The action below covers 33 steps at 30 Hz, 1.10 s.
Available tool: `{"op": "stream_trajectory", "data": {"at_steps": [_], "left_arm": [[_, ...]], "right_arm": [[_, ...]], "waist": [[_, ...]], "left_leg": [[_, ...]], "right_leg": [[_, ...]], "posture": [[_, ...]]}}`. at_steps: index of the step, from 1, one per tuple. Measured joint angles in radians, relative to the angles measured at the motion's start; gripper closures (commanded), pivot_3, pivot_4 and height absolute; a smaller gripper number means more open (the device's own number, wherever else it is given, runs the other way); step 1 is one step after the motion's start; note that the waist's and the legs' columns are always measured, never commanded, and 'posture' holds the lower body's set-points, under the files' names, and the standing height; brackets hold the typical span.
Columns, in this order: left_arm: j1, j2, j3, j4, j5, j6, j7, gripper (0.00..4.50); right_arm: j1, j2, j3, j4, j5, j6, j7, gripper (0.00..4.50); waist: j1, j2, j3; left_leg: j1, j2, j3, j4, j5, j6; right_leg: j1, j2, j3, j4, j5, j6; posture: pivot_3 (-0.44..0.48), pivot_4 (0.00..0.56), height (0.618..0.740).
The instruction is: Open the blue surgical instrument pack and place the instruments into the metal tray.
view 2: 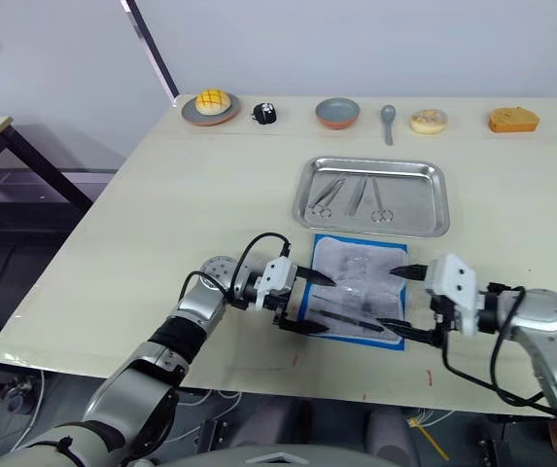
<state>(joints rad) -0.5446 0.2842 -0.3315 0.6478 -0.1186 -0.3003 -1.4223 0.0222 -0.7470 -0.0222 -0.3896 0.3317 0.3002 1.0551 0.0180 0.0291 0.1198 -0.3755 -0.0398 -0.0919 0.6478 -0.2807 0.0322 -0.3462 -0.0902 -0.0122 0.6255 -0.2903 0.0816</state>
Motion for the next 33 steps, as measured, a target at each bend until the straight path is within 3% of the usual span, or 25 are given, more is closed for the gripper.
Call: {"op": "stream_trajectory", "data": {"at_steps": [9, 15, 18, 23, 26, 33], "left_arm": [[0.002, 0.001, 0.001, -0.002, 0.0, 0.0, 0.0, 0.0], [0.003, 0.002, 0.001, -0.002, 0.0, 0.0, 0.0, 0.0], [0.004, 0.002, 0.002, -0.002, 0.0, 0.001, 0.001, 0.0], [0.004, 0.003, 0.003, -0.002, 0.0, 0.001, 0.001, 0.0], [0.005, 0.003, 0.003, -0.002, 0.0, 0.001, 0.001, 0.0], [0.005, 0.003, 0.003, -0.002, 0.0, 0.001, 0.002, 0.0]], "right_arm": [[-0.036, 0.084, 0.13, 0.175, -0.141, -0.111, -0.087, 0.06], [-0.063, 0.086, 0.135, 0.242, -0.176, -0.189, -0.104, 0.06], [-0.08, 0.086, 0.149, 0.261, -0.184, -0.216, -0.095, 0.74], [-0.083, 0.076, 0.185, 0.264, -0.184, -0.232, -0.051, 3.32], [-0.082, 0.069, 0.202, 0.259, -0.184, -0.238, -0.035, 4.47], [-0.08, 0.049, 0.204, 0.254, -0.185, -0.249, -0.026, 4.47]], "waist": [[-0.001, 0.0, 0.0], [-0.001, 0.0, 0.0], [-0.002, 0.0, 0.0], [-0.002, -0.001, 0.0], [-0.002, -0.001, 0.0], [-0.002, -0.001, -0.001]], "left_leg": [[0.001, 0.0, 0.0, 0.0, 0.0, 0.0], [0.001, 0.0, 0.0, 0.0, 0.0, 0.0], [0.002, 0.0, 0.0, 0.0, 0.0, 0.0], [0.002, 0.0, 0.0, 0.0, 0.0, 0.0], [0.002, 0.0, 0.0, 0.0, 0.0, 0.0], [0.003, 0.0, 0.0, 0.0, 0.0, 0.0]], "right_leg": [[0.0, 0.001, 0.0, 0.0, 0.0, 0.0], [0.001, 0.001, 0.001, 0.0, 0.0, -0.001], [0.001, 0.001, 0.001, 0.0, 0.0, -0.001], [0.001, 0.002, 0.001, 0.0, 0.001, -0.001], [0.001, 0.002, 0.002, 0.0, 0.001, -0.001], [0.001, 0.001, 0.002, 0.0, 0.001, -0.002]], "posture": [[0.0, 0.15, 0.74], [0.0, 0.15, 0.74], [0.0, 0.15, 0.74], [0.0, 0.15, 0.74], [0.0, 0.15, 0.74], [0.0, 0.15, 0.74]]}}
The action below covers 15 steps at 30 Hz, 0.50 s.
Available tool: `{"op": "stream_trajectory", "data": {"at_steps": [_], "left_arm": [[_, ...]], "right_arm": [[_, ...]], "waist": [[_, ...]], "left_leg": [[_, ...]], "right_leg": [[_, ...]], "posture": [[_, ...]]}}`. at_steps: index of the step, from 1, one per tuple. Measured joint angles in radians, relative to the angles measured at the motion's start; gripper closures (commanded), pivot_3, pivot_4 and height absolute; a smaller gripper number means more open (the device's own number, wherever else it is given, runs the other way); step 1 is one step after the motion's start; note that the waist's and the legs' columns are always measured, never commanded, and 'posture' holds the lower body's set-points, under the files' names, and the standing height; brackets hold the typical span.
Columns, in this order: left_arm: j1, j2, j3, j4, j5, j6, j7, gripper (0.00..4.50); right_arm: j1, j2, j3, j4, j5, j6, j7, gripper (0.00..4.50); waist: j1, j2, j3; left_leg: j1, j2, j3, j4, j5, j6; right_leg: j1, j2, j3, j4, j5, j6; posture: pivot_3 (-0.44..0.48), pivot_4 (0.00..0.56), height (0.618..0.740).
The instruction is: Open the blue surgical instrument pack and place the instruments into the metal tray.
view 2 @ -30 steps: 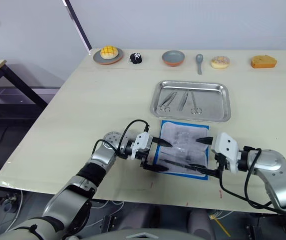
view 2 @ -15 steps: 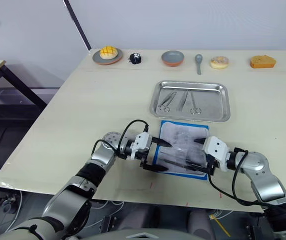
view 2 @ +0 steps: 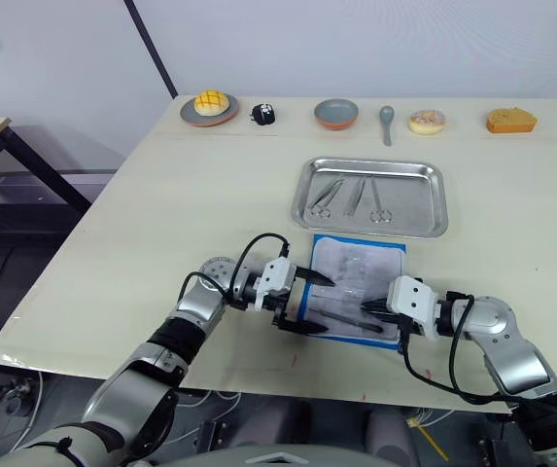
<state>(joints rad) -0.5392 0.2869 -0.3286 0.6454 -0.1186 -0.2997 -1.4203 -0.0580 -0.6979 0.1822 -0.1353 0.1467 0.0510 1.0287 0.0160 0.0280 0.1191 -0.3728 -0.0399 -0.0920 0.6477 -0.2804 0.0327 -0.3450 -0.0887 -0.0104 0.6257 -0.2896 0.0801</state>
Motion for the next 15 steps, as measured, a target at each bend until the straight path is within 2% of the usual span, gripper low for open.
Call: {"op": "stream_trajectory", "data": {"at_steps": [15], "left_arm": [[0.0, -0.001, 0.0, 0.0, 0.0, 0.0, 0.0, 0.0]], "right_arm": [[-0.009, -0.165, -0.004, -0.155, 0.008, 0.18, 0.043, 4.47]], "waist": [[0.0, 0.0, 0.0]], "left_leg": [[0.0, 0.0, 0.0, 0.0, 0.0, 0.0]], "right_leg": [[0.0, -0.001, 0.0, 0.0, 0.0, 0.0]], "posture": [[0.0, 0.15, 0.74]]}}
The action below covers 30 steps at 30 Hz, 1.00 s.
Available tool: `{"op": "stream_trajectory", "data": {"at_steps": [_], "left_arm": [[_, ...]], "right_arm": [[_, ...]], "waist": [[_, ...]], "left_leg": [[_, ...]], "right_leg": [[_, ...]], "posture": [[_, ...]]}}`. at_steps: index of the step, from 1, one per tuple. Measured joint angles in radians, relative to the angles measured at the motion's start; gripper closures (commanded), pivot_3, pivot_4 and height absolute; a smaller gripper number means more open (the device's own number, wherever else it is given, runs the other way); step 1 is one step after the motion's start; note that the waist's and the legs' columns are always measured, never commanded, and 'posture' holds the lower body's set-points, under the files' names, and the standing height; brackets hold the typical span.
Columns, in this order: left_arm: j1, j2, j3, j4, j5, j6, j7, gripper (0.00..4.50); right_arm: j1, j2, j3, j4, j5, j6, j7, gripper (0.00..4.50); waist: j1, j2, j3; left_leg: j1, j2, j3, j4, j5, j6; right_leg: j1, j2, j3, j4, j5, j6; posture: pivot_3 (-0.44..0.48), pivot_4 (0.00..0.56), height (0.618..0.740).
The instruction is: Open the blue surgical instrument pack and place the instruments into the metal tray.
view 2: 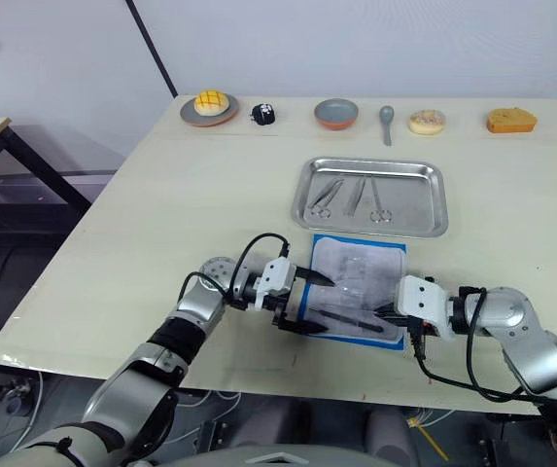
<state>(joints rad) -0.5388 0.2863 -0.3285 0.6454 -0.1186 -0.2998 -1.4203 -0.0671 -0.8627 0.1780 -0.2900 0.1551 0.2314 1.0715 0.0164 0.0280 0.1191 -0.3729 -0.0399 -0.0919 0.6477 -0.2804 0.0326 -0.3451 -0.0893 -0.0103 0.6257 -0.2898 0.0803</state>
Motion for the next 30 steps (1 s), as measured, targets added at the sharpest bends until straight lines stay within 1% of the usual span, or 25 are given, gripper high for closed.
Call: {"op": "stream_trajectory", "data": {"at_steps": [1, 10, 17, 23, 24, 25, 28, 29, 30], "left_arm": [[0.0, 0.0, 0.0, 0.0, 0.0, 0.0, 0.0, 0.0], [0.0, 0.0, 0.0, 0.0, 0.0, 0.0, 0.0, 0.0], [0.0, -0.001, 0.0, 0.0, 0.0, 0.0, 0.0, 0.0], [-0.002, -0.003, -0.001, 0.001, 0.001, -0.001, -0.001, 0.0], [-0.002, -0.003, -0.001, 0.001, 0.001, -0.001, -0.001, 0.0], [-0.002, -0.003, -0.002, 0.001, 0.001, -0.002, -0.001, 0.0], [-0.002, -0.004, -0.002, 0.001, 0.001, -0.002, -0.001, 0.0], [-0.002, -0.003, -0.002, 0.001, 0.001, -0.003, -0.001, 0.0], [-0.002, -0.003, -0.001, 0.002, 0.001, -0.003, -0.001, 0.0]], "right_arm": [[0.0, -0.031, -0.005, -0.023, 0.0, 0.027, 0.004, 4.47], [0.005, -0.097, -0.083, -0.089, 0.023, 0.086, 0.015, 4.47], [0.072, -0.134, -0.161, -0.093, 0.046, 0.069, 0.036, 4.47], [0.197, -0.182, -0.31, -0.073, 0.07, 0.011, 0.083, 4.47], [0.203, -0.183, -0.317, -0.07, 0.071, 0.006, 0.086, 4.47], [0.252, -0.193, -0.371, -0.053, 0.081, -0.018, 0.11, 4.47], [0.282, -0.193, -0.414, -0.045, 0.091, -0.03, 0.128, 4.47], [0.317, -0.194, -0.469, -0.034, 0.106, -0.038, 0.148, 4.47], [0.32, -0.194, -0.48, -0.03, 0.112, -0.036, 0.15, 4.47]], "waist": [[0.0, 0.0, 0.0], [0.0, 0.0, 0.0], [0.0, 0.0, 0.0], [0.002, 0.0, 0.0], [0.002, 0.0, 0.0], [0.002, 0.0, 0.0], [0.003, 0.0, 0.0], [0.004, 0.0, 0.0], [0.002, 0.0, 0.0]], "left_leg": [[0.0, 0.0, 0.0, 0.0, 0.0, 0.0], [0.0, 0.0, 0.0, 0.0, 0.0, 0.0], [0.0, 0.0, 0.0, 0.0, 0.0, 0.0], [-0.001, 0.0, 0.0, 0.0, 0.0, 0.0], [-0.001, 0.0, 0.0, 0.0, 0.0, 0.0], [-0.001, 0.0, 0.0, 0.0, 0.0, 0.0], [-0.001, 0.0, 0.0, 0.0, 0.0, 0.0], [-0.001, 0.0, 0.0, 0.0, 0.0, 0.0], [-0.001, 0.0, 0.001, 0.0, 0.0, 0.0]], "right_leg": [[0.0, 0.0, 0.0, 0.0, 0.0, 0.0], [0.0, 0.0, 0.0, 0.0, 0.0, 0.0], [0.0, 0.0, 0.0, 0.0, 0.0, 0.001], [0.0, 0.0, 0.0, 0.0, 0.0, 0.0], [0.0, 0.0, 0.0, 0.0, 0.0, 0.0], [0.0, 0.0, 0.0, 0.0, 0.0, 0.0], [0.0, -0.001, 0.0, 0.0, 0.0, 0.0], [0.0, -0.001, 0.0, 0.0, 0.0, 0.0], [0.0, -0.001, 0.0, 0.0, 0.0, 0.0]], "posture": [[0.0, 0.15, 0.74], [0.0, 0.15, 0.74], [0.0, 0.15, 0.74], [0.0, 0.15, 0.74], [0.0, 0.15, 0.74], [0.0, 0.15, 0.74], [0.0, 0.15, 0.74], [0.0, 0.15, 0.74], [0.0, 0.15, 0.74]]}}
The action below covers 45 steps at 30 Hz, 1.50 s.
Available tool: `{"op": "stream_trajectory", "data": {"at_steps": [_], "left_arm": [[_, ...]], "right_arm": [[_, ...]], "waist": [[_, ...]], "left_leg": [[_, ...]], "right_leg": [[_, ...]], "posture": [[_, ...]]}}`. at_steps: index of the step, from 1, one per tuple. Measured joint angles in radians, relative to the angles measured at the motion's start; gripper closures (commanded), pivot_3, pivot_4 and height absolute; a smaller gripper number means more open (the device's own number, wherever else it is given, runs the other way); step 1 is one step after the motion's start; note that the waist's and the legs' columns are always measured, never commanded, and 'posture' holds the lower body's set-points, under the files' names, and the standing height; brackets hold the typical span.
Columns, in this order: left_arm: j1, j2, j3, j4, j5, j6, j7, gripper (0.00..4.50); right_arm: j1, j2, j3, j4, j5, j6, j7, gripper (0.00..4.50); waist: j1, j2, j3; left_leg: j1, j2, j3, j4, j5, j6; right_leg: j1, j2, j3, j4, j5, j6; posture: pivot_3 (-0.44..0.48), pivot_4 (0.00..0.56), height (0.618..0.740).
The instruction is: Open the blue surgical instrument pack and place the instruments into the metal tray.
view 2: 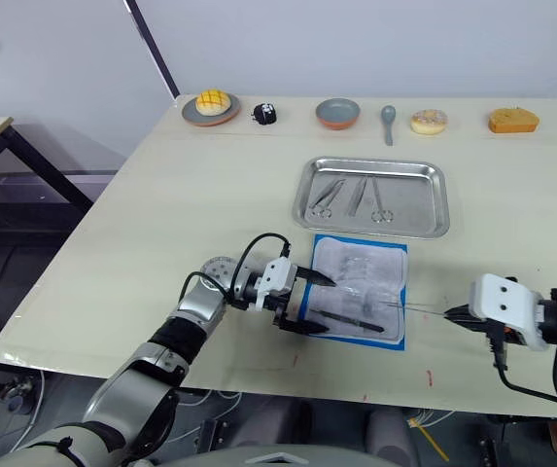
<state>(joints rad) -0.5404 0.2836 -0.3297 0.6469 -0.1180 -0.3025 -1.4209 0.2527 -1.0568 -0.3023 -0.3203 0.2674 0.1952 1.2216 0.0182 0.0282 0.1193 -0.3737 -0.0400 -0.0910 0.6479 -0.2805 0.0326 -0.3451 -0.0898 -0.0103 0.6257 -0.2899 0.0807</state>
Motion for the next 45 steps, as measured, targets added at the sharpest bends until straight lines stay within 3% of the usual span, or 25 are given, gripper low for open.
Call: {"op": "stream_trajectory", "data": {"at_steps": [7, 15, 20, 22, 28, 34, 42, 45], "left_arm": [[0.0, -0.001, 0.001, 0.001, 0.0, -0.001, -0.001, 0.0], [0.0, -0.002, 0.002, 0.0, 0.0, -0.002, 0.001, 0.0], [0.001, -0.006, 0.001, -0.002, 0.0, -0.002, 0.002, 0.0], [0.001, -0.006, 0.001, -0.002, 0.0, -0.002, 0.002, 0.0], [0.008, 0.0, 0.007, -0.007, -0.001, -0.001, 0.007, 0.0], [0.015, 0.004, 0.009, -0.012, -0.002, 0.001, 0.01, 0.0], [0.023, 0.008, 0.012, -0.019, -0.002, 0.003, 0.015, 0.0], [0.03, 0.011, 0.014, -0.028, -0.002, 0.007, 0.021, 0.0]], "right_arm": [[-0.091, 0.078, -0.077, 0.016, 0.123, 0.223, -0.12, 4.47], [-0.42, 0.328, 0.034, -0.006, 0.189, 0.558, -0.496, 4.47], [-0.61, 0.457, 0.139, 0.04, 0.13, 0.71, -0.735, 4.47], [-0.62, 0.463, 0.152, 0.056, 0.118, 0.718, -0.754, 4.47], [-0.853, 0.565, 0.256, 0.389, -0.011, 0.727, -0.889, 4.47], [-1.024, 0.652, 0.287, 0.676, -0.068, 0.641, -0.913, 4.47], [-1.116, 0.691, 0.296, 0.972, -0.127, 0.489, -0.88, 4.47], [-1.148, 0.695, 0.299, 1.062, -0.149, 0.417, -0.852, 3.55]], "waist": [[0.001, 0.0, 0.0], [0.0, 0.001, 0.0], [0.002, 0.002, 0.0], [0.002, 0.002, 0.0], [-0.005, 0.005, -0.002], [-0.007, 0.005, -0.002], [-0.009, 0.006, -0.002], [-0.011, 0.006, -0.002]], "left_leg": [[0.0, 0.0, 0.0, 0.0, 0.0, 0.0], [-0.001, 0.0, -0.001, 0.0, 0.0, 0.0], [-0.002, -0.002, -0.005, 0.0, 0.0, 0.0], [-0.003, -0.003, -0.006, 0.0, 0.0, 0.0], [0.0, -0.01, -0.015, 0.0, 0.001, 0.002], [0.004, -0.013, -0.017, -0.002, 0.001, 0.002], [0.009, -0.016, -0.018, -0.004, 0.001, 0.002], [0.011, -0.017, -0.019, -0.005, 0.001, 0.002]], "right_leg": [[0.0, 0.0, 0.0, 0.0, 0.002, -0.004], [-0.001, -0.001, 0.0, 0.0, 0.003, -0.005], [-0.001, -0.002, 0.0, 0.0, 0.003, -0.006], [-0.001, -0.002, 0.0, 0.0, 0.003, -0.006], [-0.002, -0.001, 0.0, 0.001, 0.004, -0.007], [-0.001, 0.001, 0.003, 0.003, 0.004, -0.007], [0.0, 0.001, 0.008, 0.005, 0.004, -0.007], [0.0, 0.001, 0.009, 0.006, 0.004, -0.007]], "posture": [[0.0, 0.15, 0.74], [0.0, 0.15, 0.74], [0.0, 0.15, 0.74], [0.0, 0.15, 0.74], [0.0, 0.15, 0.74], [0.0, 0.15, 0.74], [0.0, 0.15, 0.74], [0.0, 0.15, 0.74]]}}
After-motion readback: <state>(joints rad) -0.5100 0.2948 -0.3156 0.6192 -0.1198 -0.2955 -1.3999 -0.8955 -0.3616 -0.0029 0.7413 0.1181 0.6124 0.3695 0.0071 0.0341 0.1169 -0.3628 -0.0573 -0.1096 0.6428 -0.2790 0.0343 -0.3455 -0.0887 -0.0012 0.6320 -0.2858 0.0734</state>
